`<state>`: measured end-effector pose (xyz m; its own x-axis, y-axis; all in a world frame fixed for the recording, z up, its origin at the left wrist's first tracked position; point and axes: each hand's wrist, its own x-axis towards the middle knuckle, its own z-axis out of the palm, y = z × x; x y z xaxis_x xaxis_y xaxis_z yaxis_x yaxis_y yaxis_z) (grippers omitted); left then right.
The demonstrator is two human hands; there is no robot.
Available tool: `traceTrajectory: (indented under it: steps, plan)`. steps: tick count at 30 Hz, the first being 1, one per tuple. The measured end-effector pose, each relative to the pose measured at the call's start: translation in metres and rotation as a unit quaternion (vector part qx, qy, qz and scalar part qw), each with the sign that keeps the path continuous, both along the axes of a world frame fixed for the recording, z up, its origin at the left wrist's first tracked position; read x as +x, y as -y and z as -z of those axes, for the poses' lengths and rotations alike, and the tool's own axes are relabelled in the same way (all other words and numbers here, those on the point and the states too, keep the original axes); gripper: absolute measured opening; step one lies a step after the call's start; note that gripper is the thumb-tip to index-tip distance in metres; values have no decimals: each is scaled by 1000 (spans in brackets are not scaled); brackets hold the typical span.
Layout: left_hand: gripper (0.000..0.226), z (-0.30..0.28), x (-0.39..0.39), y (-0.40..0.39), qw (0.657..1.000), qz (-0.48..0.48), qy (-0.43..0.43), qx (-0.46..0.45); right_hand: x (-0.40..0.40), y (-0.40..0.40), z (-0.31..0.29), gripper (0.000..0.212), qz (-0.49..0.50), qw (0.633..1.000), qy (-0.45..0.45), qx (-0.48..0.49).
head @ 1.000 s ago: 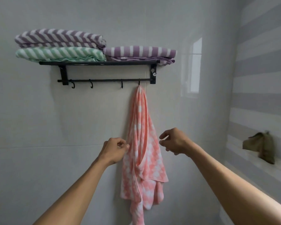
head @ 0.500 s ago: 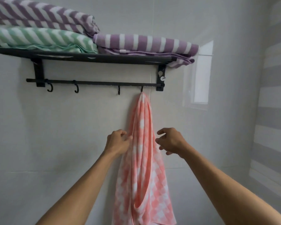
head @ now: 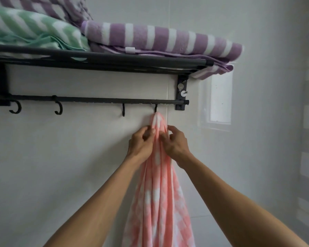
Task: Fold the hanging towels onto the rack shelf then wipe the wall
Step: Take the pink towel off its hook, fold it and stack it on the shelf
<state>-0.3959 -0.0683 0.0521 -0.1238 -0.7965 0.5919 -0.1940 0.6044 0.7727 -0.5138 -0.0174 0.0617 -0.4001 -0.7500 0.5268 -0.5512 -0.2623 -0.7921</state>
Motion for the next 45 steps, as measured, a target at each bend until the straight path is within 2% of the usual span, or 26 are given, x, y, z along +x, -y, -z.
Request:
traceTrajectory:
  steps: [3, 6, 10, 13, 16, 19, 22, 25, 28, 32, 37, 39, 41, 45]
  plan:
    - [19, -6, -6, 9, 1000, 20, -20, 6, 1, 6, -10, 30, 11, 999, -8, -53]
    - [5, -16, -10, 13, 998, 36, -43, 8, -2, 10, -16, 27, 5, 996, 5, -91]
    - [11, -23, -13, 13, 995, 44, -92, -5, -6, 15, -16, 26, -21, 989, 17, -145]
    - [14, -30, -15, 12, 992, 35, -123, -3, -6, 18, -24, 39, -42, 984, 15, -171]
    - [19, -33, -14, 7, 990, 40, -133, -11, -4, 20, -29, 38, -61, 984, 25, -166]
    - [20, -24, -9, 2, 994, 31, -103, -7, -5, 18, -21, 37, -69, 985, 30, -155]
    - [10, -7, -4, -4, 995, 58, -75, 25, -6, 6, -7, 40, -82, 986, 36, -141]
    - [13, 5, 0, -20, 994, 51, -87, 40, -6, -9, 5, 28, -89, 987, 36, -133]
    - [14, 9, 5, -45, 984, 54, -155, 71, -13, -32, 22, 15, -65, 994, 10, -84]
    - [17, 10, 17, -79, 980, 63, -165, 91, -25, -69, 56, 3, -16, 998, -56, 9]
    - [12, 7, 37, -141, 964, 54, -235, 108, -42, -128, 112, 13, 43, 980, -113, 160]
    - [14, 9, 49, -167, 959, 42, -256, 110, -45, -157, 133, 18, 48, 974, -72, 212]
    - [16, 17, 60, -193, 958, 26, -258, 125, -44, -186, 140, 25, 21, 972, 37, 230]
    - [12, 56, 89, -252, 961, -18, -215, 173, -22, -242, 130, 35, -8, 973, 167, 156]
